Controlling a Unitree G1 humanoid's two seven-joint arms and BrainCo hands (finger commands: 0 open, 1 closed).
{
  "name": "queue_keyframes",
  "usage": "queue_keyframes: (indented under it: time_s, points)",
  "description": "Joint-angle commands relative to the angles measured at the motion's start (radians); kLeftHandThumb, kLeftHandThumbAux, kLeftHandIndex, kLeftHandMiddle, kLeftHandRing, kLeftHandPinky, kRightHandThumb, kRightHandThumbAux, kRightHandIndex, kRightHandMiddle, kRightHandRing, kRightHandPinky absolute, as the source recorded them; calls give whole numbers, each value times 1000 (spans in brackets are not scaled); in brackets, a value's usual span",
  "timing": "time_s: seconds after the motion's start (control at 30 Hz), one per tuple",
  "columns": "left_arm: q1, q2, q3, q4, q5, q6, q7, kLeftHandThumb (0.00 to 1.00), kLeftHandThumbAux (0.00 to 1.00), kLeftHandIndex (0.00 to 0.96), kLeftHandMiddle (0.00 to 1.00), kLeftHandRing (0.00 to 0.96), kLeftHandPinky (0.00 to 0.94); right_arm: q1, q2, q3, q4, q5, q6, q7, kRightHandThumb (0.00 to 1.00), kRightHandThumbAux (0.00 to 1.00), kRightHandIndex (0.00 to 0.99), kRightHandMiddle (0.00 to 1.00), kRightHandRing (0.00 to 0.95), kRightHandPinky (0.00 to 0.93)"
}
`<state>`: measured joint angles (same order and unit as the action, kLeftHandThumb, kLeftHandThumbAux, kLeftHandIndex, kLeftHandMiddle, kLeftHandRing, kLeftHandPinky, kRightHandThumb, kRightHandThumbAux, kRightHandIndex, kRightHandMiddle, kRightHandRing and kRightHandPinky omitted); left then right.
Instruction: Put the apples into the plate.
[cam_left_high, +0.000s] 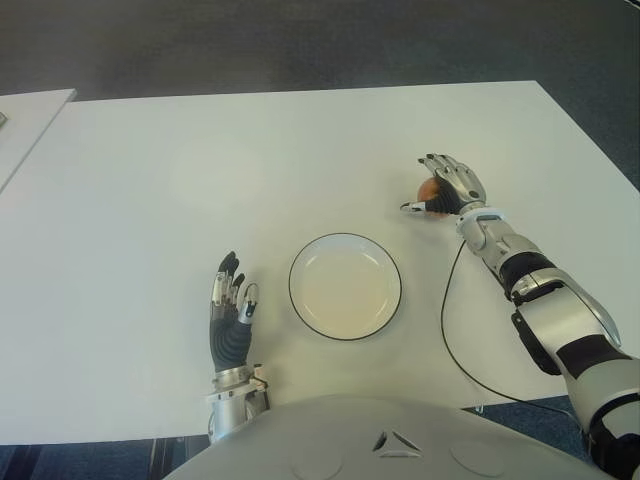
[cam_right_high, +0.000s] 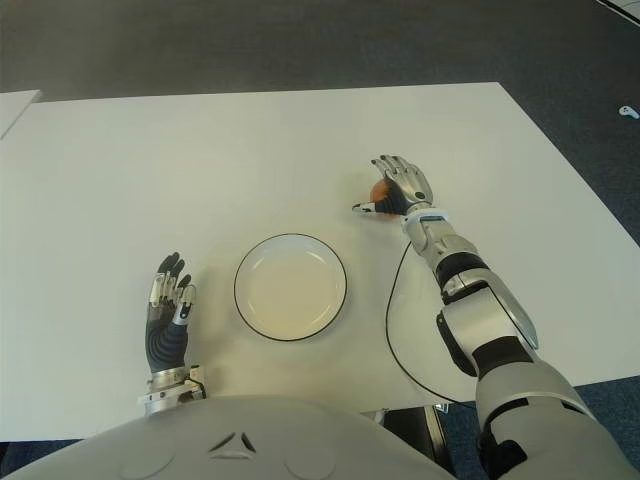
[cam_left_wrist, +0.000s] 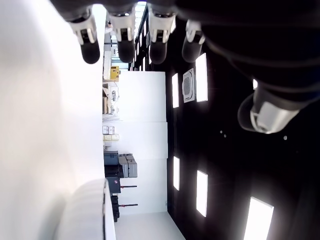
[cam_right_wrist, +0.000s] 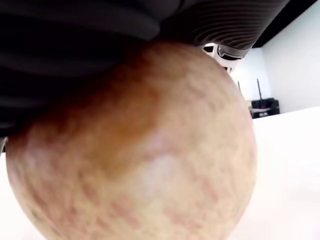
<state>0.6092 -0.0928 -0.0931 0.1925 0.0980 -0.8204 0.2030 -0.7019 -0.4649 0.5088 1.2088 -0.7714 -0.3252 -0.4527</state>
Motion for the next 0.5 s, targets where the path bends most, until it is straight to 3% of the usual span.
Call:
queue_keyframes:
  time_s: [0.03,0.5]
  points:
    - [60,-23,-8,39,2,62,-1,98,453,0,0,0,0,54,21,19,30,2,17,35,307,404,0,0,0,0]
    - [59,-18,-14,41,-34,57,-16,81,459,0,0,0,0,94,26,37,68,7,19,35,310,431,0,0,0,0]
